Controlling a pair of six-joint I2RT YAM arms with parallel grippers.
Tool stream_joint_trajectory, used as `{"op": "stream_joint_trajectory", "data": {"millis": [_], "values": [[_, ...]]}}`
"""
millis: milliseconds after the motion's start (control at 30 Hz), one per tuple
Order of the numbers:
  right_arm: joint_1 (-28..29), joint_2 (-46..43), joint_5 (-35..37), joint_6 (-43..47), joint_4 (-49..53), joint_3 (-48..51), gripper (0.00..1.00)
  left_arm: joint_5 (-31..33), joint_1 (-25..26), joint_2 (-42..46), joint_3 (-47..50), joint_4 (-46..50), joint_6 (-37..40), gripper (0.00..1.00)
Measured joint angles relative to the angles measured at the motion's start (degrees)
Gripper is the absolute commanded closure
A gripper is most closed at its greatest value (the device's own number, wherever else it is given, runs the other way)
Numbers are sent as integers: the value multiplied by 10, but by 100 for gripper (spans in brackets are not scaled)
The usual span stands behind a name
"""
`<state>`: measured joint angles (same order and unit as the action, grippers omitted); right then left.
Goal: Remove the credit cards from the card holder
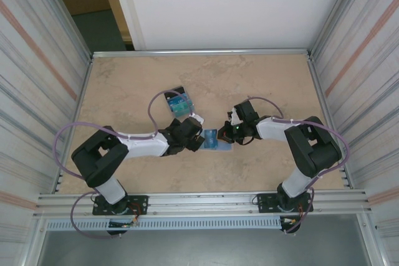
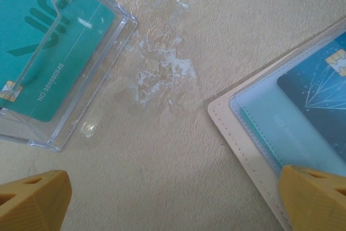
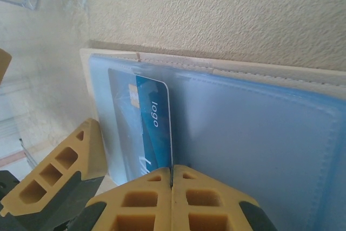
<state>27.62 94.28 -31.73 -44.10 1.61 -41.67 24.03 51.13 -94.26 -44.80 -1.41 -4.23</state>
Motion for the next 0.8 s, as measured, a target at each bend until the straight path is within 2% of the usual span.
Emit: {"op": "stream_joint_trajectory", "data": {"millis": [333,800], "values": [[0,0,0,0,2,0,100,-22,0,29,-26,3,2,1],[0,0,0,0,2,0,100,-30,0,-41,-54,3,16,1]]}}
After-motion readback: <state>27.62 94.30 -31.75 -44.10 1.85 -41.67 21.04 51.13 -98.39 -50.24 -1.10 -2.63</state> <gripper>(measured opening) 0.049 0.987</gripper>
